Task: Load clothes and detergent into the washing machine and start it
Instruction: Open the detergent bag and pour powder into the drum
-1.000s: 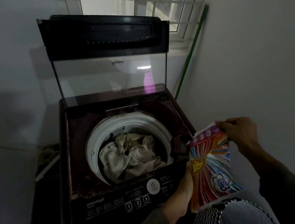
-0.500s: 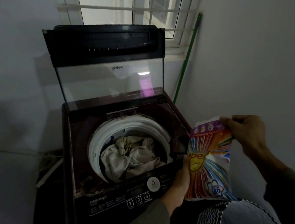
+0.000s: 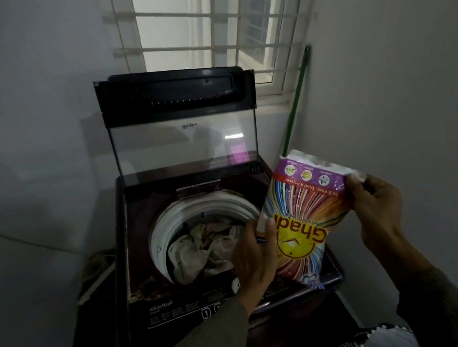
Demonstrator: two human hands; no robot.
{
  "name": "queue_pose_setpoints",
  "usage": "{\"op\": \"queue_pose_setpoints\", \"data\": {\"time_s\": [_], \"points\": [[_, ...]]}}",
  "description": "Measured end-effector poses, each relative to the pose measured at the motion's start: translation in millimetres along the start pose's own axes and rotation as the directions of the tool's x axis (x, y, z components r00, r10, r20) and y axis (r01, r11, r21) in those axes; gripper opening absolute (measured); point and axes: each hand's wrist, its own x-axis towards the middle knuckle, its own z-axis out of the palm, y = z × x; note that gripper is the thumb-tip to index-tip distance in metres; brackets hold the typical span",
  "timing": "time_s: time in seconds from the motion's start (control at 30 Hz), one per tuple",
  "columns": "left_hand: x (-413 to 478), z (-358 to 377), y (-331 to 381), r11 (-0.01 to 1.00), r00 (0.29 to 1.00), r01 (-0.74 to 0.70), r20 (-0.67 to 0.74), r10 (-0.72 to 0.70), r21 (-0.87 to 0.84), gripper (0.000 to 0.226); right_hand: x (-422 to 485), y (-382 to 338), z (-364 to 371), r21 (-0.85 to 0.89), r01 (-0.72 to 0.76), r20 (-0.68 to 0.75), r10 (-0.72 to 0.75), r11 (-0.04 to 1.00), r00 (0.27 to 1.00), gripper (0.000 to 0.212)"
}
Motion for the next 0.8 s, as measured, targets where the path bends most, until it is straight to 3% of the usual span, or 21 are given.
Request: {"op": "queue_pose_setpoints", "data": {"time_s": [0.1, 0.2, 0.43, 0.6, 0.8], "points": [[3.1, -8.6, 5.2, 0.993, 0.984, -0.072, -0.157, 0.086, 0.095, 0.057, 4.5, -7.0, 11.7, 0.086, 0.014, 0.088, -0.022, 0.996, 0.996, 0.015], [4.3, -14.4, 3.9, 0.986, 0.943, -0.081, -0.308, 0.123, 0.147, 0.069, 8.2, -16.0, 22.8, 0.159, -0.005, 0.184, -0.024, 0.987, 0.983, 0.016], [-11.6, -35.4, 0.6, 0.987, 0.808, -0.06, -0.574, 0.137, 0.151, 0.066, 0.8, -32.3, 63.1, 0.274, -0.066, 0.417, -0.057, 0.959, 0.907, 0.013], [-46.0, -60.5, -4.1, 0.983, 0.685, 0.075, -0.725, 0.07, 0.166, 0.071, -28.0, -41.4, 95.2, 0.291, -0.095, 0.614, -0.11, 0.952, 0.781, 0.018], [-100.4, -99.5, -6.4, 0.98, 0.507, 0.103, -0.857, 0.095, 0.17, 0.072, -97.0, -66.8, 130.7, 0.296, -0.154, 0.808, -0.162, 0.943, 0.566, 0.021]]}}
